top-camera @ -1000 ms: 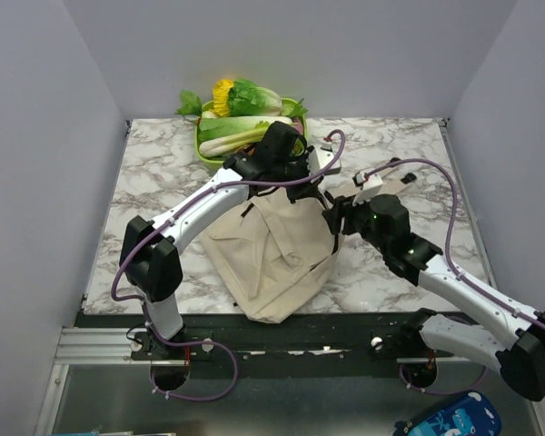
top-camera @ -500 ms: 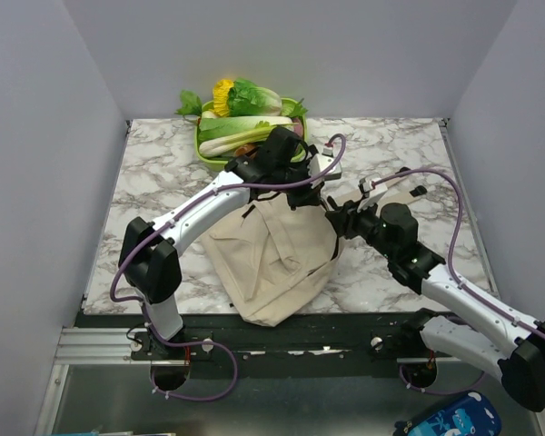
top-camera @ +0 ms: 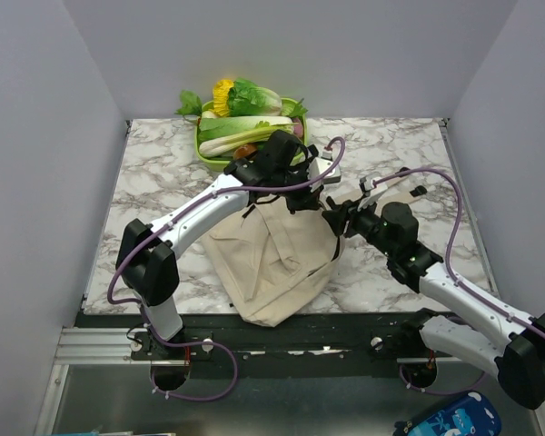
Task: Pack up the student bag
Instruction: Zip the student bag at the center of the board.
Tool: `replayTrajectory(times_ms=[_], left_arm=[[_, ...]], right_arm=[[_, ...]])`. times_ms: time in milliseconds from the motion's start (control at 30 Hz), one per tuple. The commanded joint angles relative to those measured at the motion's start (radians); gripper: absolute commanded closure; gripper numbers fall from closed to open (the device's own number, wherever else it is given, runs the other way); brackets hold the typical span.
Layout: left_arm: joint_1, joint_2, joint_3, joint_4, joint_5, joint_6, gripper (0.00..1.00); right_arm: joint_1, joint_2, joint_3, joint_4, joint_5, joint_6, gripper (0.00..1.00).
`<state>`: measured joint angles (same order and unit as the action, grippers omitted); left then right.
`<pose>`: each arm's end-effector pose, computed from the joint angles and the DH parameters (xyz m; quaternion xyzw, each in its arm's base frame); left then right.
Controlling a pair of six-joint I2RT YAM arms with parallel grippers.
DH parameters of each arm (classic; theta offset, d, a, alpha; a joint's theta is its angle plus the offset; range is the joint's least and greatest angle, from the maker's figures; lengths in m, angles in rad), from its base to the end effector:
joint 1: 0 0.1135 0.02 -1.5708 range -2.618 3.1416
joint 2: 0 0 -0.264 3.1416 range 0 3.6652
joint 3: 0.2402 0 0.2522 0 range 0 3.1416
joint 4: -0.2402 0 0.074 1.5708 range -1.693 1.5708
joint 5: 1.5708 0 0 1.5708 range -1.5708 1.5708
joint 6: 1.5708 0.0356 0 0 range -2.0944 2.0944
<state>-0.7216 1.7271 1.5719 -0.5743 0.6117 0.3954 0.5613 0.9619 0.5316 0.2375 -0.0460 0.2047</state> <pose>0.2787 -0.2725 0.3269 0.5655 0.6730 -0.3344 0.3396 0.1889 0.1207 0.2614 -0.1512 0.7569 0.2540 0.5829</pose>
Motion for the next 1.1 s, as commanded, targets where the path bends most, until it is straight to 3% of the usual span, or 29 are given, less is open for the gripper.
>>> replayTrajectory(times_ms=[0,67,133,167,200,267,300,733,1067], left_arm=[[-0.029,-0.003,0.037,0.013,0.046,-0.003,1.00],[-0.030,0.020,0.091,0.019,0.031,0.005,1.00],[-0.030,0.064,0.134,0.014,0.017,0.010,1.00],[-0.032,0.080,0.175,-0.002,0.016,0.022,1.00],[-0.030,0.104,0.195,-0.009,0.011,0.028,1.00],[-0.030,0.123,0.233,-0.028,0.007,0.036,1.00],[-0.030,0.138,0.243,-0.035,0.000,0.040,1.00],[-0.029,0.295,0.342,0.010,-0.181,0.065,1.00],[0.014,0.382,0.471,0.069,-0.295,0.089,1.00]], right_arm=[[-0.008,0.041,-0.010,0.085,-0.135,0.013,0.34],[-0.008,0.060,-0.022,0.089,-0.172,0.022,0.26],[-0.009,0.087,-0.031,0.097,-0.178,0.033,0.29],[-0.009,0.098,-0.038,0.095,-0.161,0.036,0.37],[-0.009,0.107,-0.035,0.079,-0.120,0.041,0.58],[-0.009,0.121,-0.027,0.054,-0.088,0.035,0.81],[-0.009,0.120,-0.027,0.025,-0.050,0.039,0.98],[0.017,-0.060,-0.213,-0.024,-0.160,0.168,0.99],[0.060,-0.094,-0.231,-0.150,-0.081,0.228,0.99]])
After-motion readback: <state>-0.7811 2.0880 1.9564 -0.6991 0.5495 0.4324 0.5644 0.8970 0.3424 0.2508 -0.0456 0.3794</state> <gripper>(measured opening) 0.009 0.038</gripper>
